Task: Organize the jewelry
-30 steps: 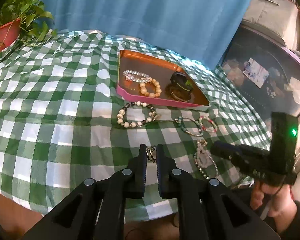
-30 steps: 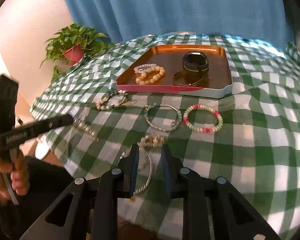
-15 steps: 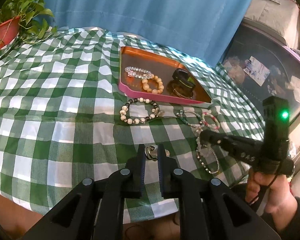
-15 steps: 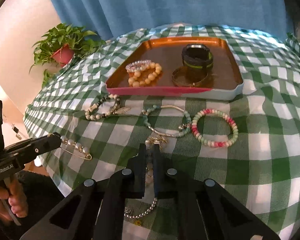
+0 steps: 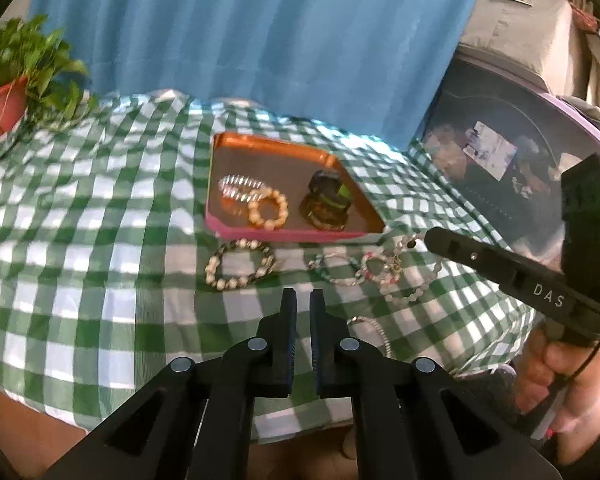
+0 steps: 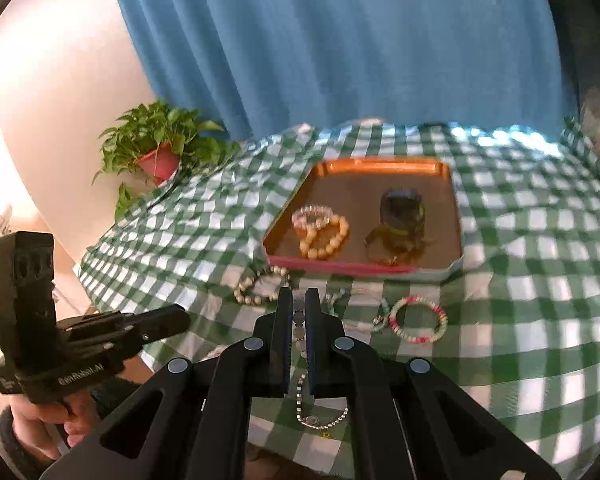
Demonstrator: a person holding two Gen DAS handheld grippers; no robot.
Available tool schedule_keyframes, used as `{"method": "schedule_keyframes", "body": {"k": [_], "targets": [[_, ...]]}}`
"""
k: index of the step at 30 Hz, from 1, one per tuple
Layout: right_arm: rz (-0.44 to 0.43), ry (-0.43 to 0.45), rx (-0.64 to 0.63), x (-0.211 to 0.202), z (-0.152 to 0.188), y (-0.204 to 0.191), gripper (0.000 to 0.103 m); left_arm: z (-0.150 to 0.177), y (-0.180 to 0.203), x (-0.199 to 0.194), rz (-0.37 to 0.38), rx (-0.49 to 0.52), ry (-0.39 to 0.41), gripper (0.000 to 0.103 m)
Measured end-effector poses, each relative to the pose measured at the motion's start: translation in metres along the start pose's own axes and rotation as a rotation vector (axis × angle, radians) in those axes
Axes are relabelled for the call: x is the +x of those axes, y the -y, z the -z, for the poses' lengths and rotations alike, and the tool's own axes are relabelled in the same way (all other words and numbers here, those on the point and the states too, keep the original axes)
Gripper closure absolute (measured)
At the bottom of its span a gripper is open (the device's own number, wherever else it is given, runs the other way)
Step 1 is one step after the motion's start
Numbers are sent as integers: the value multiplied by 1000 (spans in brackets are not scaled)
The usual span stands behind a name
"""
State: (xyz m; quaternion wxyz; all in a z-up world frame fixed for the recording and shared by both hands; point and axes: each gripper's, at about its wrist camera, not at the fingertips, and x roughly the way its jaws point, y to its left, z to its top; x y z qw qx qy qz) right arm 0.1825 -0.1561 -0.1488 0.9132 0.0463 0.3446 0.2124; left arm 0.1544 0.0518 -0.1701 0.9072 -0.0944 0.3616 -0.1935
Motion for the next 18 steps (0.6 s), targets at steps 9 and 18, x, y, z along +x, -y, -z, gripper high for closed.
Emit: {"method": "schedule_keyframes", "body": {"k": [9, 18], "targets": [[55, 97, -53, -50, -34, -17, 98, -35, 23, -27, -1, 64, 84, 96], [70, 32, -50, -24, -4, 2, 98, 27, -24, 18, -28, -26, -123, 55]]}}
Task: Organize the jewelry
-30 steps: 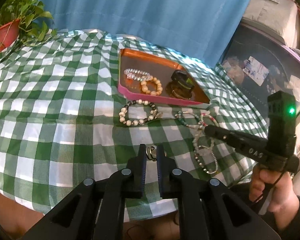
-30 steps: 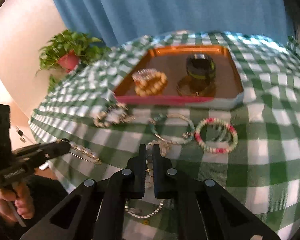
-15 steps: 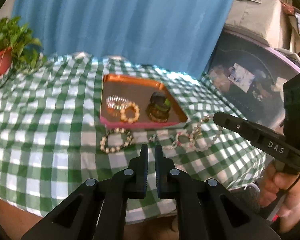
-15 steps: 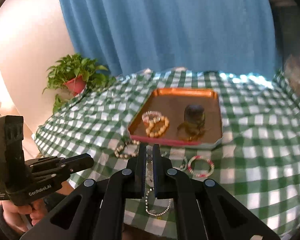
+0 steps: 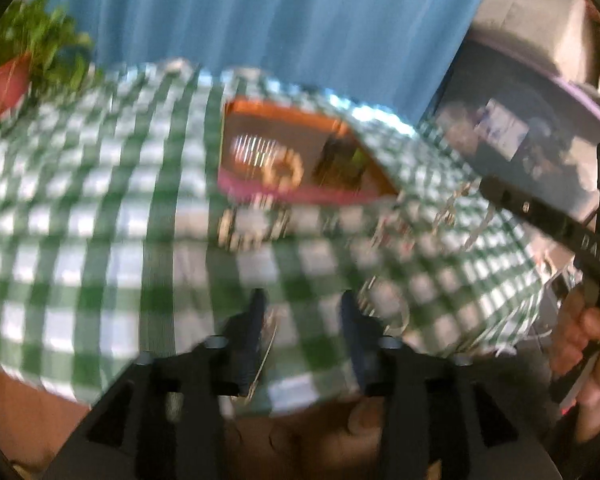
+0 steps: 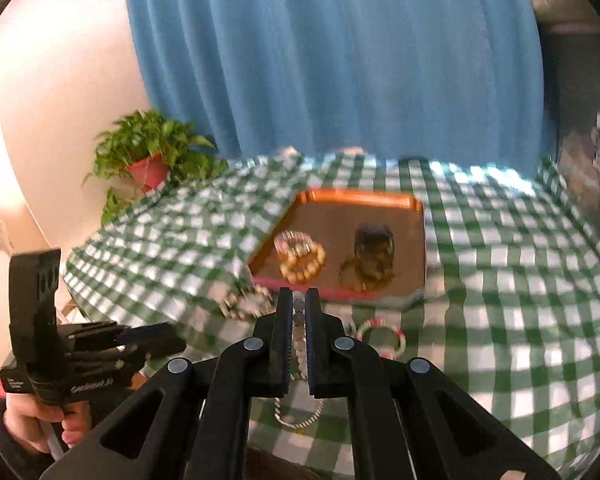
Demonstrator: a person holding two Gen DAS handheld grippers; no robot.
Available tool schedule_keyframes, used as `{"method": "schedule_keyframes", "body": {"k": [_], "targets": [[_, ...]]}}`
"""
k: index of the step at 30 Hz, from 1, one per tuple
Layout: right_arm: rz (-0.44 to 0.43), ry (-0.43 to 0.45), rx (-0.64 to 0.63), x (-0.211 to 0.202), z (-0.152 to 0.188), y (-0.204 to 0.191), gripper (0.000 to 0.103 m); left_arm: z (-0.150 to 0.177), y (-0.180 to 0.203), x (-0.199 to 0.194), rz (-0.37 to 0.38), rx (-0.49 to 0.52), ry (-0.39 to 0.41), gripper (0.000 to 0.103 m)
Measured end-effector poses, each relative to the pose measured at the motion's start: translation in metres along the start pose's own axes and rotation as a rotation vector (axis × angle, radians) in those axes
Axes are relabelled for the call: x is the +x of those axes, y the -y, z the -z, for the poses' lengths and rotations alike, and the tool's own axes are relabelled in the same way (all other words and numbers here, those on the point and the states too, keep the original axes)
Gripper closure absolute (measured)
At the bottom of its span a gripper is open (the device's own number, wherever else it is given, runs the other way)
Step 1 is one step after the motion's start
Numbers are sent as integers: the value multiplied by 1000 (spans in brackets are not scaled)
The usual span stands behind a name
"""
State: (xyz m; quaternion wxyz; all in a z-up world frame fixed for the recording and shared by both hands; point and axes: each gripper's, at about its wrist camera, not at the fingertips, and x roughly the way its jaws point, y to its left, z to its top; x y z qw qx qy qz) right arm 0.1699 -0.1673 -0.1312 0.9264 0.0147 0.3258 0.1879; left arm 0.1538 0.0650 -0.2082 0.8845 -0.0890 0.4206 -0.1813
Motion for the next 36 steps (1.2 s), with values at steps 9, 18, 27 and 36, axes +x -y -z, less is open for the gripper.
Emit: {"method": "schedule_keyframes", "body": {"k": [9, 18, 27, 36], "targets": [[9, -141, 90, 56, 56, 44, 98, 31, -2, 23, -109, 86, -54, 63], [30, -204, 80, 72, 78, 66, 97, 30, -15, 21, -125, 47, -21, 91], [5, -120, 76, 50, 54, 59, 98, -5, 9, 9, -79, 44, 33, 91], [-48, -20, 48, 3, 3, 31, 98, -69, 50, -35, -25, 100, 179, 91]]}}
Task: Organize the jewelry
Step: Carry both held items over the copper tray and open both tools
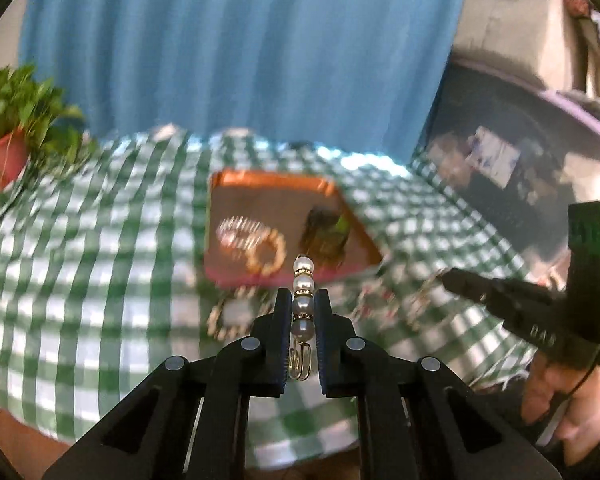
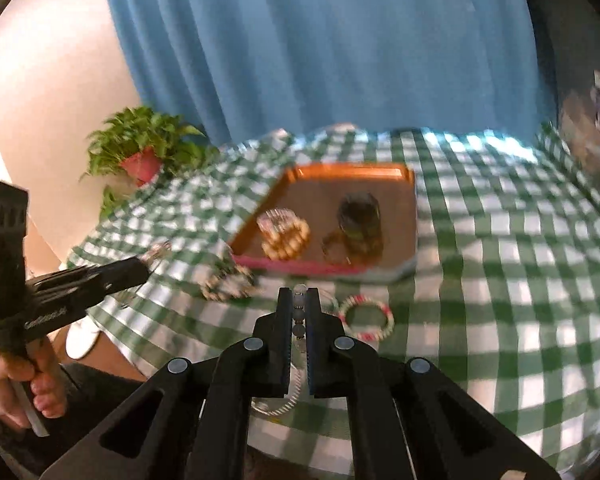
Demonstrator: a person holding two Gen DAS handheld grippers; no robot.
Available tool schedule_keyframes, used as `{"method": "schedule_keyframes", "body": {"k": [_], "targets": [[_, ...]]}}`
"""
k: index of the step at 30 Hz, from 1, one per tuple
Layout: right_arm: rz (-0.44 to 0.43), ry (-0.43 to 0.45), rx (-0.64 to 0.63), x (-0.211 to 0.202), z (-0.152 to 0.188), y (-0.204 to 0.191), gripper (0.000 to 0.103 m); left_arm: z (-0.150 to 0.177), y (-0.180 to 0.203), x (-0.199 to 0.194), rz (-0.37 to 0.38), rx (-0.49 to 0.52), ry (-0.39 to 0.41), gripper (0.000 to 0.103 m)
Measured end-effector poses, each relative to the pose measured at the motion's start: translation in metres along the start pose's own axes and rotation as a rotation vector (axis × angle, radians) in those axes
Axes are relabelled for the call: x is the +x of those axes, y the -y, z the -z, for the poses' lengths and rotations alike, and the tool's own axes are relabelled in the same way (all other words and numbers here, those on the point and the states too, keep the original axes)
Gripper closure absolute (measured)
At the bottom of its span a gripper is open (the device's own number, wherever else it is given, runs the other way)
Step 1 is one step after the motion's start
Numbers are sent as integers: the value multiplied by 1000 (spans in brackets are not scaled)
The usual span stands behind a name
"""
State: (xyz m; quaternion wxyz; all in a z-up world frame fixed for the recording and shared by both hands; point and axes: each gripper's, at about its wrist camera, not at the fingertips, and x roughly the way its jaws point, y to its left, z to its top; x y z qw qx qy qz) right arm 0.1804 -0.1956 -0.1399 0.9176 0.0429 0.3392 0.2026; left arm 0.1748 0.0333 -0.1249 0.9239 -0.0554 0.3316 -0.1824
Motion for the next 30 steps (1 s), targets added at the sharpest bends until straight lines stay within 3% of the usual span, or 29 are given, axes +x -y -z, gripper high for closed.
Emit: {"method": "schedule_keyframes", "body": {"k": [9, 17, 24, 27, 30], "targets": [[-40, 106, -63, -32, -51, -26, 98, -48, 26, -10, 40, 58, 94, 91], [-61, 144, -84, -16, -78, -23, 98, -64, 15, 15, 36, 28, 117, 91], [8, 139, -85, 17, -74, 0, 98, -65, -18, 51, 36, -35, 115, 91], [76, 130, -105, 37, -65, 11, 98, -59, -32, 74, 16, -62, 85, 91], [74, 94, -86, 59, -54, 27, 98, -47, -46, 103, 3, -86, 39, 91]]}}
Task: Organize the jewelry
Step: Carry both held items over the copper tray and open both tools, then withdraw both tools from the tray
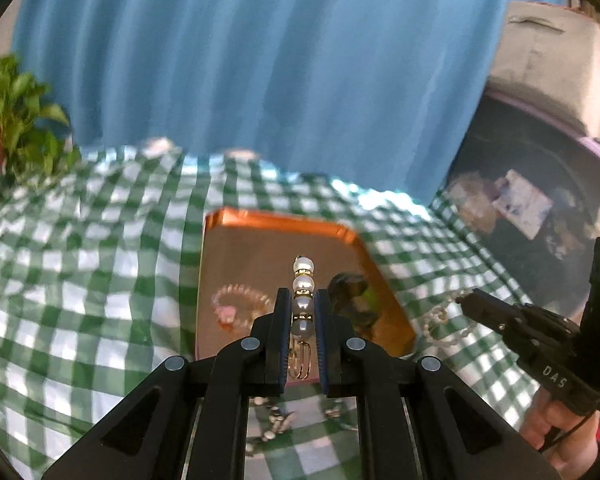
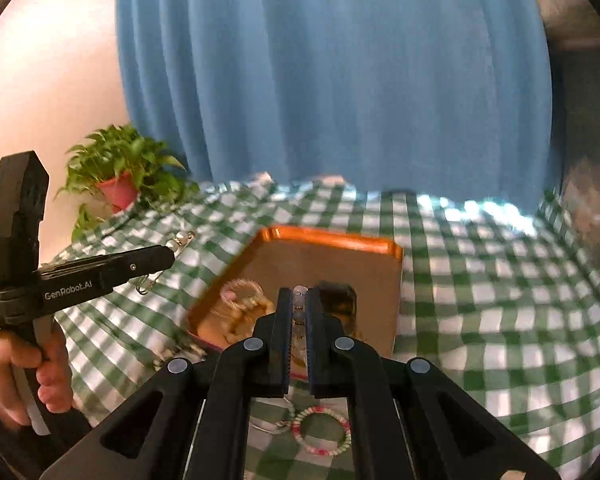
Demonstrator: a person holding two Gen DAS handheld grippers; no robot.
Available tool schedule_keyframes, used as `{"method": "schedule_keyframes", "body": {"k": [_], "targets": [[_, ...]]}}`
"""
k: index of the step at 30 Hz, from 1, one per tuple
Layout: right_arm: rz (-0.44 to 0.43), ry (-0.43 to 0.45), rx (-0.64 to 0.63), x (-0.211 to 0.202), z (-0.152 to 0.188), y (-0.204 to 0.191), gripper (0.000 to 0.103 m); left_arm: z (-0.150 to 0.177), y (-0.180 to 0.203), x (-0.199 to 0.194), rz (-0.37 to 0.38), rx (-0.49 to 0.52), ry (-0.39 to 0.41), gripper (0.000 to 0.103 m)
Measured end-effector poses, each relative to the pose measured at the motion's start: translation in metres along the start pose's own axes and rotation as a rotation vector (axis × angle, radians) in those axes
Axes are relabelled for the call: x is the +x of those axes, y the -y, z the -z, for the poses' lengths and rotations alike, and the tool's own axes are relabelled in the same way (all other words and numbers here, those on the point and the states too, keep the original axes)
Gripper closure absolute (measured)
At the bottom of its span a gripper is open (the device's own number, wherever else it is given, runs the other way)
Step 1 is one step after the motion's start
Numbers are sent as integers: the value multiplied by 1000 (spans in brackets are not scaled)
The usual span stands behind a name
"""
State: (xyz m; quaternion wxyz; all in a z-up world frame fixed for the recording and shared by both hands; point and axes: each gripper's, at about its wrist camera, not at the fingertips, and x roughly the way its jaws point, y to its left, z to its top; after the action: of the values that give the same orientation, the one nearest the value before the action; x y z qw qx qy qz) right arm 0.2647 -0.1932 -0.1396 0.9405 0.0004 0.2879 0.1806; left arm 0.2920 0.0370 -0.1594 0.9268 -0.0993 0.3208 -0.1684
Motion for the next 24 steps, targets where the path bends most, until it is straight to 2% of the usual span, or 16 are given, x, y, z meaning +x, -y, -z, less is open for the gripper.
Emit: {"method": "schedule_keyframes", "body": {"k": [6, 14, 16, 17, 18, 20, 21, 22, 24], "targets": [[-28, -86, 58, 48, 20, 29, 98, 20, -22, 50, -28, -13, -107, 91], [-35, -175, 110, 89, 36, 42, 96, 28, -33, 77, -27, -21, -174, 91], [-7, -191, 124, 93, 41, 43, 87, 31, -31, 82, -36, -12, -198, 88], [1, -201, 142, 93, 44, 44, 70, 33, -30, 84, -48, -11, -212, 87], [-3, -205, 154, 90, 46, 45, 51, 35, -28, 84, -53, -10, -218, 81], [7, -180, 156, 77, 47, 45, 45, 41, -22, 81, -64, -7, -212, 53], [23, -163, 157, 66, 47, 45, 45, 44, -17, 76, -81, -10, -201, 32], [26, -153, 157, 61, 47, 45, 45, 45, -13, 72, -81, -12, -187, 27], [16, -120, 150, 40, 47, 42, 42, 47, -3, 60, -69, -13, -165, 27]]}}
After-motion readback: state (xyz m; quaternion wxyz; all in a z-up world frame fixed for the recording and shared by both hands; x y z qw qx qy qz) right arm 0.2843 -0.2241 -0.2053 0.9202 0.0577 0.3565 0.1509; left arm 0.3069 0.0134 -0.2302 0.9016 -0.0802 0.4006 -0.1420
